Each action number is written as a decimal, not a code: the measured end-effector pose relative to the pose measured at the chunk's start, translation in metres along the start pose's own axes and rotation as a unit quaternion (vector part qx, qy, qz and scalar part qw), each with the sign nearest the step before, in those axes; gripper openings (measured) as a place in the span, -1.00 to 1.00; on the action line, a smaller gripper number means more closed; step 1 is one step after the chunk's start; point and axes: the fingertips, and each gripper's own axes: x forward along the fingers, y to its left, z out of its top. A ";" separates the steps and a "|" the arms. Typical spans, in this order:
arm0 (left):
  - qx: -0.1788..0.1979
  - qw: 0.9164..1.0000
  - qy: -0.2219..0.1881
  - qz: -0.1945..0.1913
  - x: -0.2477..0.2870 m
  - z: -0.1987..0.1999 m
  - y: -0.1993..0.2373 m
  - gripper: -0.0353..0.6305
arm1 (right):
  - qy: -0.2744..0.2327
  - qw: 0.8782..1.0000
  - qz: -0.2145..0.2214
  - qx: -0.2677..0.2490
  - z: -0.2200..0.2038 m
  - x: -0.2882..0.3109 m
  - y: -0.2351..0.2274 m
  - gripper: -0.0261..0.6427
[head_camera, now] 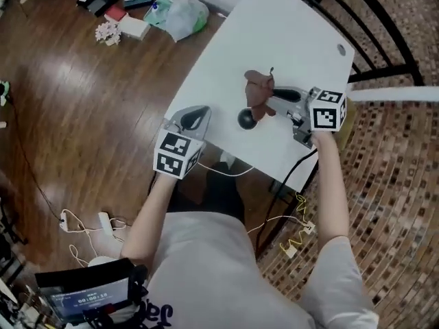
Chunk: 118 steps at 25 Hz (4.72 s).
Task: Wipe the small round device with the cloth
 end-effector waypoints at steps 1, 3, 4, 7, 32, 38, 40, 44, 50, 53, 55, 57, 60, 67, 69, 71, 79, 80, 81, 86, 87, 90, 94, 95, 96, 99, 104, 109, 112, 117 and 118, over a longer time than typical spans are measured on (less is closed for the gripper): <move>-0.007 1.000 -0.001 0.009 -0.001 -0.005 0.007 -0.84 | 0.043 0.999 0.021 -0.012 0.004 0.019 -0.005 -0.81; -0.024 0.999 0.000 0.029 -0.005 -0.018 0.021 -0.84 | 0.115 0.992 0.058 -0.008 0.003 0.055 -0.016 -0.81; -0.037 0.998 -0.002 0.042 -0.009 -0.023 0.028 -0.84 | 0.157 0.985 0.067 -0.002 -0.003 0.071 -0.023 -0.81; -0.068 0.994 -0.017 0.082 -0.023 -0.028 0.049 -0.84 | 0.319 0.946 0.053 -0.019 -0.036 0.106 -0.039 -0.81; -0.020 0.999 -0.033 0.020 -0.057 0.011 0.085 -0.84 | 0.453 0.803 -0.178 -0.345 -0.147 0.180 0.044 -0.81; -0.006 1.000 -0.005 -0.016 -0.036 -0.002 0.063 -0.84 | 0.367 0.850 -0.279 -0.254 -0.180 0.152 0.050 -0.81; -0.004 1.000 0.001 -0.023 -0.033 -0.006 0.059 -0.84 | 0.349 0.862 -0.298 -0.217 -0.190 0.139 0.047 -0.81; 0.002 0.999 0.010 -0.035 -0.035 -0.009 0.052 -0.84 | 0.332 0.870 -0.332 -0.153 -0.205 0.101 0.041 -0.81; 0.003 0.999 0.011 -0.040 -0.028 -0.008 0.047 -0.84 | 0.322 0.857 -0.395 -0.073 -0.213 0.019 0.001 -0.81; -0.002 0.999 0.010 -0.040 -0.029 -0.010 0.045 -0.84 | 0.268 0.885 -0.380 -0.020 -0.184 -0.008 0.002 -0.81; -0.007 0.999 0.006 -0.035 -0.033 -0.008 0.048 -0.84 | 0.231 0.906 -0.354 -0.009 -0.145 -0.013 0.006 -0.81; -0.012 1.000 -0.001 -0.025 -0.037 -0.005 0.054 -0.84 | 0.215 0.911 -0.352 -0.012 -0.103 -0.019 -0.004 -0.81; -0.026 1.000 -0.011 -0.002 -0.046 -0.004 0.065 -0.84 | 0.224 0.905 -0.360 -0.015 -0.054 -0.020 -0.048 -0.81; -0.048 0.998 -0.020 0.032 -0.063 -0.015 0.084 -0.84 | 0.383 0.898 -0.218 -0.014 -0.046 0.081 -0.081 -0.81; -0.051 0.998 -0.022 0.037 -0.066 -0.015 0.085 -0.84 | 0.460 0.871 -0.171 -0.016 -0.068 0.099 -0.069 -0.81; -0.052 0.998 -0.022 0.040 -0.065 -0.015 0.086 -0.84 | 0.514 0.847 -0.134 -0.021 -0.087 0.110 -0.055 -0.81; -0.049 0.998 -0.025 0.038 -0.066 -0.017 0.090 -0.84 | 0.542 0.828 -0.069 -0.126 -0.114 0.144 0.028 -0.81; -0.047 0.998 -0.026 0.034 -0.067 -0.014 0.088 -0.84 | 0.541 0.827 -0.067 -0.138 -0.119 0.144 0.042 -0.81; -0.044 0.998 -0.027 0.030 -0.067 -0.011 0.087 -0.84 | 0.541 0.825 -0.071 -0.148 -0.126 0.141 0.054 -0.81; -0.030 0.999 -0.028 0.009 -0.070 -0.003 0.077 -0.84 | 0.548 0.801 -0.167 -0.176 -0.173 0.102 0.080 -0.81; -0.026 0.999 -0.027 0.003 -0.071 -0.002 0.074 -0.84 | 0.534 0.808 -0.182 -0.168 -0.184 0.095 0.079 -0.81; -0.018 1.000 -0.018 -0.013 -0.065 -0.005 0.063 -0.84 | 0.479 0.831 -0.246 -0.139 -0.205 0.063 0.053 -0.81; -0.011 1.000 -0.012 -0.024 -0.058 -0.007 0.050 -0.84 | 0.389 0.854 -0.343 -0.045 -0.201 -0.004 0.009 -0.81; -0.010 1.000 -0.011 -0.026 -0.057 -0.007 0.047 -0.84 | 0.350 0.869 -0.349 -0.020 -0.189 -0.012 0.005 -0.81; -0.009 1.000 -0.012 -0.028 -0.057 -0.007 0.046 -0.84 | 0.312 0.883 -0.352 0.000 -0.174 -0.017 0.003 -0.81; -0.009 1.000 -0.013 -0.025 -0.058 -0.007 0.046 -0.84 | 0.235 0.903 -0.359 0.001 -0.110 -0.020 -0.006 -0.81; -0.015 1.000 -0.012 -0.008 -0.064 -0.014 0.052 -0.84 | 0.225 0.905 -0.357 -0.049 -0.026 0.028 -0.041 -0.81; -0.022 1.000 -0.016 0.014 -0.078 -0.015 0.065 -0.84 | 0.395 0.889 -0.231 -0.006 -0.067 0.106 -0.045 -0.81; -0.024 0.999 -0.020 0.019 -0.087 -0.017 0.069 -0.84 | 0.456 0.866 -0.198 -0.064 -0.088 0.124 -0.014 -0.81; -0.029 0.999 -0.022 0.025 -0.090 -0.020 0.076 -0.84 | 0.450 0.860 -0.169 -0.173 -0.105 0.121 0.056 -0.81; -0.029 0.999 -0.022 0.025 -0.089 -0.019 0.075 -0.84 | 0.448 0.859 -0.167 -0.181 -0.115 0.113 0.067 -0.81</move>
